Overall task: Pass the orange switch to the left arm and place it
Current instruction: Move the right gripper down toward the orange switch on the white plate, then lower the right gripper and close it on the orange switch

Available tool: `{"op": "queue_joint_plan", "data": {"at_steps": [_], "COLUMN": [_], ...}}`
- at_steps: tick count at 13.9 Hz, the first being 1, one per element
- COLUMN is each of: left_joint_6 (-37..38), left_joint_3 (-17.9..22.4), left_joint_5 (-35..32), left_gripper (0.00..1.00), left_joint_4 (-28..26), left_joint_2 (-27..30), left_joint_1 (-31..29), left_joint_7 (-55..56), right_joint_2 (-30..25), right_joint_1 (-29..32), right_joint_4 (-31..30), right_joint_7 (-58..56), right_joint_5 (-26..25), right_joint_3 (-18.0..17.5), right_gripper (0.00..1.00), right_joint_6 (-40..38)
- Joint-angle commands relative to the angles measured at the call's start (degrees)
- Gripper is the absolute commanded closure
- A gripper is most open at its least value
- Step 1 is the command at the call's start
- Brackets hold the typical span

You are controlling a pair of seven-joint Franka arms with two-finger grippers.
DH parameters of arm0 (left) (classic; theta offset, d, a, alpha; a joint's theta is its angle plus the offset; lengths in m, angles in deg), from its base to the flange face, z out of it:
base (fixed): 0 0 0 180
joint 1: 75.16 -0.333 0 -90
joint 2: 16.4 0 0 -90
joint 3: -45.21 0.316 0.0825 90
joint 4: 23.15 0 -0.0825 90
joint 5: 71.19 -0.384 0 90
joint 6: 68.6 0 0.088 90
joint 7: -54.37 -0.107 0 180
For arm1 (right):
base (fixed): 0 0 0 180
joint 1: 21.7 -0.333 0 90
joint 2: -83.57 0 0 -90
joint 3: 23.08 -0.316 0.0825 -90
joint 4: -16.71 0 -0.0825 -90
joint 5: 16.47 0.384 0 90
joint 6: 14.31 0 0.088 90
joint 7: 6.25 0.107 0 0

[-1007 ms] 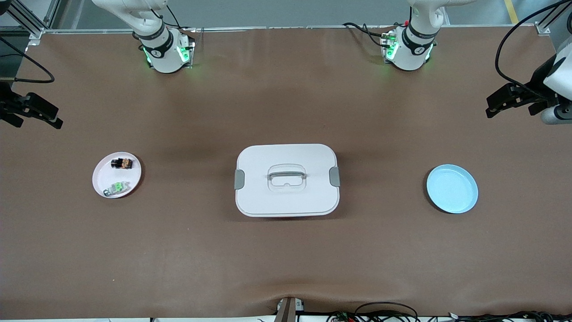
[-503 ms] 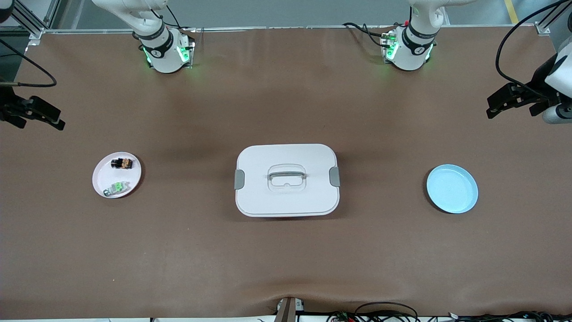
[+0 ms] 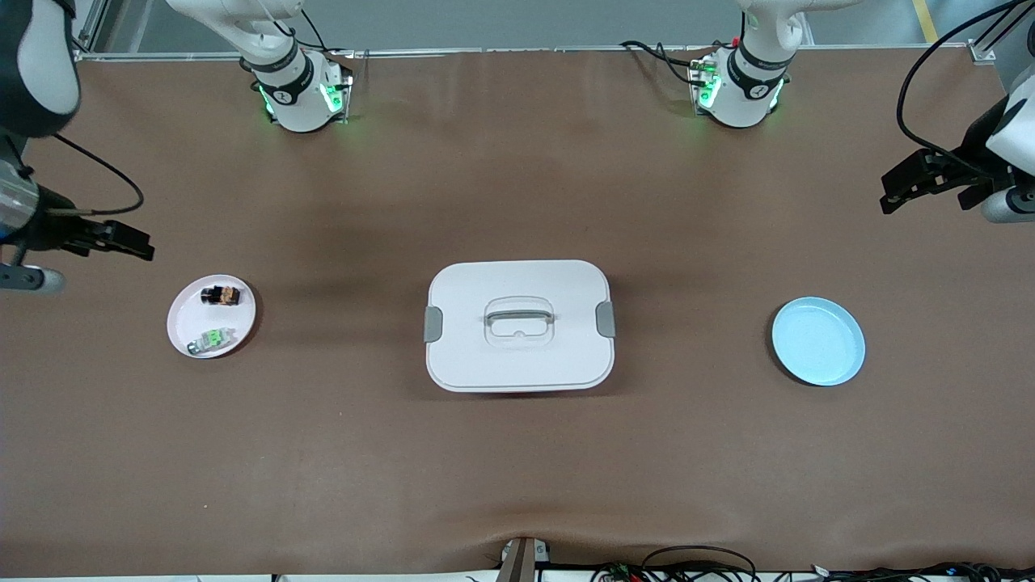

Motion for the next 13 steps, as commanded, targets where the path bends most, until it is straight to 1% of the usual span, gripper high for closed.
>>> {"op": "queue_joint_plan", "data": {"at_steps": [1, 2, 3, 4, 7, 8, 11, 13], "left_joint_6": [0.2, 0.2, 0.2, -0.1, -0.1, -0.1, -0.1, -0.1], "left_joint_3": [-0.1, -0.1, -0.1, -0.1, -0.1, -0.1, -0.2, -0.1], "left_joint_5": [0.4, 0.4, 0.4, 0.3, 0.4, 0.4, 0.4, 0.5], "left_gripper": [0.00, 0.00, 0.00, 0.00, 0.00, 0.00, 0.00, 0.00], "left_joint_4": [0.5, 0.5, 0.5, 0.2, 0.2, 0.2, -0.7, -0.8], "left_joint_2": [0.0, 0.0, 0.0, -0.1, -0.1, -0.1, 0.3, 0.3], "left_joint_1": [-0.3, -0.3, -0.2, -0.2, -0.2, -0.2, -0.2, -0.2], "left_joint_7": [-1.2, -1.2, -1.2, -1.2, -1.2, -1.1, -1.1, -1.1], "right_joint_2": [-0.8, -0.7, 0.2, 1.4, 4.5, 5.1, 6.8, 8.7], "right_joint_1": [0.7, 0.9, 0.8, 0.9, 2.5, 3.0, 4.6, 5.0], "right_joint_4": [-8.6, -11.0, -12.6, -13.1, -13.9, -15.4, -22.5, -23.9], "right_joint_7": [-0.1, -0.2, -0.2, -0.2, -0.2, -0.4, -2.7, -2.8], "right_joint_5": [-1.2, -2.7, -5.3, -6.6, -6.7, -6.7, -6.7, -6.7], "right_joint_3": [-0.4, -0.4, -0.4, -0.4, -0.4, -0.4, -0.4, -0.4], "right_gripper": [0.00, 0.00, 0.00, 0.00, 0.00, 0.00, 0.00, 0.00], "right_joint_6": [7.3, 9.4, 10.4, 10.9, 14.3, 17.5, 30.5, 33.7]}}
